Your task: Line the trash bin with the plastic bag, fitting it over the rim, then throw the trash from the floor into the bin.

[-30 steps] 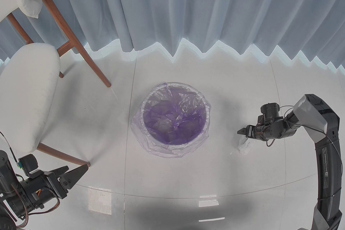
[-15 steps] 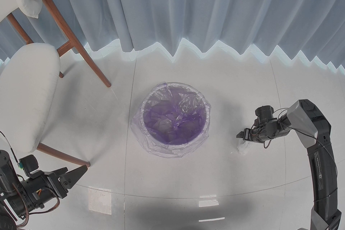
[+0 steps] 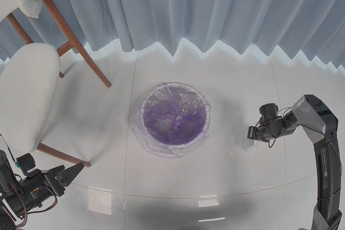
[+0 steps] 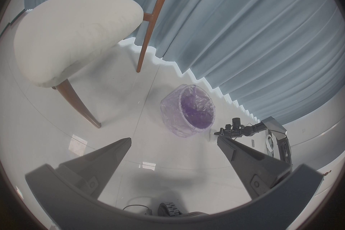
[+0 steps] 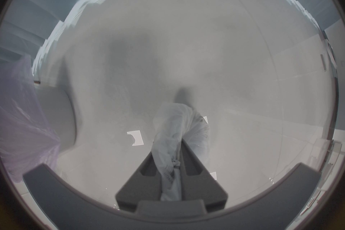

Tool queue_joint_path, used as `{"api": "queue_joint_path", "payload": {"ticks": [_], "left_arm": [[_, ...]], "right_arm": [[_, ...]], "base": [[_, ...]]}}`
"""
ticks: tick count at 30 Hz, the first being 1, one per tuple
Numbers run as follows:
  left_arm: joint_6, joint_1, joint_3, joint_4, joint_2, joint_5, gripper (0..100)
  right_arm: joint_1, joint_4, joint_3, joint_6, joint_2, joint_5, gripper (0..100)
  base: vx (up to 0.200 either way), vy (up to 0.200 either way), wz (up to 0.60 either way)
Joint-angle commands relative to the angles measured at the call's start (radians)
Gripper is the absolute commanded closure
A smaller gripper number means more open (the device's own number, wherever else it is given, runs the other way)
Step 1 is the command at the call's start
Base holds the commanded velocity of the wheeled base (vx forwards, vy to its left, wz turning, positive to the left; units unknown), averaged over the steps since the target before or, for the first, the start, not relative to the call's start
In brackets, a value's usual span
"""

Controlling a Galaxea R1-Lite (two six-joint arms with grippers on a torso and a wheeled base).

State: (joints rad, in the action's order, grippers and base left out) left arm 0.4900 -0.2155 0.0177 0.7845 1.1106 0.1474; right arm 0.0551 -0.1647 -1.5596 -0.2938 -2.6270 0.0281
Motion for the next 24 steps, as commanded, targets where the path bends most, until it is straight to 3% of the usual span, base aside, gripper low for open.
{"api": "queue_joint_path", "payload": {"ticks": [1,4,10,11,14,16,20,24], "left_arm": [[-0.001,0.025,-0.018,-0.004,-0.08,0.0,0],[-0.002,0.056,-0.018,0.001,-0.094,0.0,0],[-0.022,0.07,-0.018,-0.004,-0.152,-0.002,0],[-0.022,0.076,-0.018,-0.004,-0.155,-0.002,0],[-0.025,0.088,-0.018,-0.001,-0.16,0.0,0],[-0.025,0.091,-0.018,-0.002,-0.167,-0.002,0],[-0.024,0.117,-0.018,-0.004,-0.19,0.0,0],[-0.024,0.134,-0.018,-0.005,-0.216,-0.002,0]], "right_arm": [[-0.034,-0.079,0.243,-0.024,0.265,0.009,100],[-0.055,-0.18,0.449,-0.018,0.427,0.049,100],[-0.07,-0.406,0.745,0.01,0.616,0.059,100],[-0.066,-0.524,0.874,0.022,0.673,0.062,100],[-0.061,-0.722,1.029,0.074,0.716,0.079,100],[-0.06,-0.816,1.081,0.105,0.722,0.082,100],[-0.032,-1.132,1.182,0.159,0.708,0.104,100],[0.035,-1.242,1.213,0.168,0.716,0.119,100]], "base": [[0.0,0.0,0.0],[0.0,0.0,0.0],[0.0,0.0,0.0],[0.0,0.0,0.0],[0.0,0.0,0.0],[0.0,0.0,0.0],[0.0,0.0,0.0],[0.0,0.0,0.0]]}}
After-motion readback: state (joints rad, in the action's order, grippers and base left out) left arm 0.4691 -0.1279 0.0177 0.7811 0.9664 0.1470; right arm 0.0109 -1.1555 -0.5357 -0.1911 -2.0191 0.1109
